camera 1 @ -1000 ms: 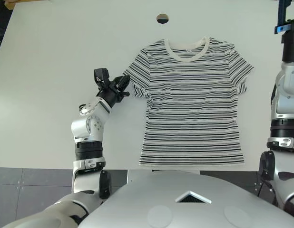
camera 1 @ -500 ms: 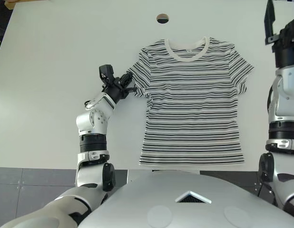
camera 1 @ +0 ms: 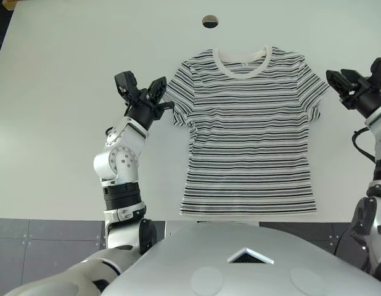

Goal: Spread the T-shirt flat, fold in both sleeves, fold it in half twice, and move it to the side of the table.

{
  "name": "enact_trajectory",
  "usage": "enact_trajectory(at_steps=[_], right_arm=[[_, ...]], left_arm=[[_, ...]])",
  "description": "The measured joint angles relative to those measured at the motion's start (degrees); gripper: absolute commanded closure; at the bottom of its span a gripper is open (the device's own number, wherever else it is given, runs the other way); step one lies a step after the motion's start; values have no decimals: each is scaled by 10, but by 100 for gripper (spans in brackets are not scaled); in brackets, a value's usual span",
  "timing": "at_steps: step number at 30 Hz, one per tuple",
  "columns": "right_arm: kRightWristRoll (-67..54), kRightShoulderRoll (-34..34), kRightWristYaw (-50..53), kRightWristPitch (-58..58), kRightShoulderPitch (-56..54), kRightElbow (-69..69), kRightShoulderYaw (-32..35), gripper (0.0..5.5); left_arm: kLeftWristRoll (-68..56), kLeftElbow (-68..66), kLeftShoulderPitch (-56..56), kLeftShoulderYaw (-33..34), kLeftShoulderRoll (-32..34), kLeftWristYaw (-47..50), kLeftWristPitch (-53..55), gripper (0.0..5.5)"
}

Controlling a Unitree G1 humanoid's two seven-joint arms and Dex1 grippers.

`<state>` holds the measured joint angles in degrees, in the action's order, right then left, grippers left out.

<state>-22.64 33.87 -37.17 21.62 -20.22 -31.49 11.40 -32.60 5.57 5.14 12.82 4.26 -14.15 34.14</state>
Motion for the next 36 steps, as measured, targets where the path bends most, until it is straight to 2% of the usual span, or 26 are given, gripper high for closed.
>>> enact_trajectory(at_steps=[4,10,19,23,36], right_arm=[[22,-13,-6,-1,-13,-77,-12,287],[20,-29,-18,-1,-40,-114,-1,287],[21,-37,-20,-2,-42,-116,10,287],[22,-37,-20,0,-38,-111,12,287],[22,-37,-20,1,-34,-111,20,287]], left_arm=[[0,31,-1,-29,-9,1,12,538],[6,40,-1,-57,-16,15,20,538],[15,40,-14,-10,5,41,19,407],[16,23,-24,11,14,61,32,366],[17,-101,28,9,6,56,40,366]])
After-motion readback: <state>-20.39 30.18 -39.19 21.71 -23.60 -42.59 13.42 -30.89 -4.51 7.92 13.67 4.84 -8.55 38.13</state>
